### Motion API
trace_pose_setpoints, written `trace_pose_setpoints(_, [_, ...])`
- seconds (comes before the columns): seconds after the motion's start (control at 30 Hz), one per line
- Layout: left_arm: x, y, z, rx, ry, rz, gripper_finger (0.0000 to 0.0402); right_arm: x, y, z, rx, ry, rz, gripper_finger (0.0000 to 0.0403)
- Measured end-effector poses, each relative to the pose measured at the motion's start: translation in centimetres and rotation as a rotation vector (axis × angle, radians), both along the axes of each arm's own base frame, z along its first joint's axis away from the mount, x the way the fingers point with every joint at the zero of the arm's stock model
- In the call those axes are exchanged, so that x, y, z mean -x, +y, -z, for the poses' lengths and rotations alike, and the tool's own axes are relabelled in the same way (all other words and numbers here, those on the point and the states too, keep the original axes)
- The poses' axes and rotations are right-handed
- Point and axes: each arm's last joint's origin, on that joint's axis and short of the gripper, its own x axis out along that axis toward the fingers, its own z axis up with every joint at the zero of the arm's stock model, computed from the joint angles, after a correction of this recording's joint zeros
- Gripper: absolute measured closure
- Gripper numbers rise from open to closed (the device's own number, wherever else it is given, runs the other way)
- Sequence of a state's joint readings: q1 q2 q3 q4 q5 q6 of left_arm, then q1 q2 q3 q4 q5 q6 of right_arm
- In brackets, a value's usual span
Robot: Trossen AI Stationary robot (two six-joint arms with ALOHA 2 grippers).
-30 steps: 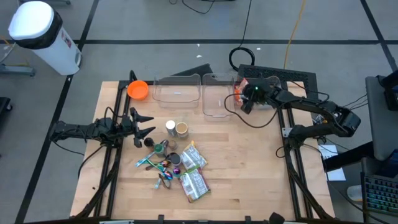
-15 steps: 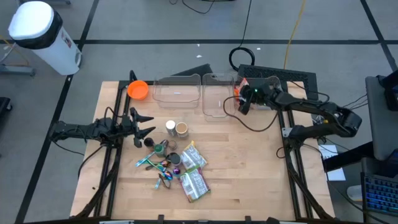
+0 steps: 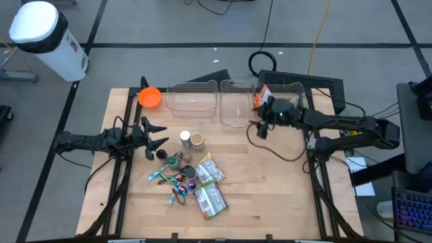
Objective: Pick & Place Food Item
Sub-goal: Put the green noodle pack into the right transparent bin
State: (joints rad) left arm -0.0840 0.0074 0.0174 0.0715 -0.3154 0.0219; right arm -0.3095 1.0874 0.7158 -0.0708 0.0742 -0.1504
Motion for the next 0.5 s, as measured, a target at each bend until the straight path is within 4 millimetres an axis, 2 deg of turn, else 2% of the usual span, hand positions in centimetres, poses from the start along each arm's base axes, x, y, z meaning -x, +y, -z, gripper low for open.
trace_pose_setpoints(0.17, [0.0, 0.0, 0.0, 0.0, 0.0, 0.0, 0.0174, -1.1, 4.0, 0.0, -0.054, -0.03, -0.148, 0.0164])
trace_pose_setpoints(0.3, [0.0, 0.0, 0.0, 0.0, 0.0, -0.001, 0.0174, -2.1, 7.5, 0.2, -0.11, -0.129, -0.266, 0.0165])
trace_pose_setpoints(0.5, [0.0, 0.0, 0.0, 0.0, 0.0, 0.0, 0.0174, -3.1, 13.0, 2.3, -0.119, -0.294, -0.491, 0.0165])
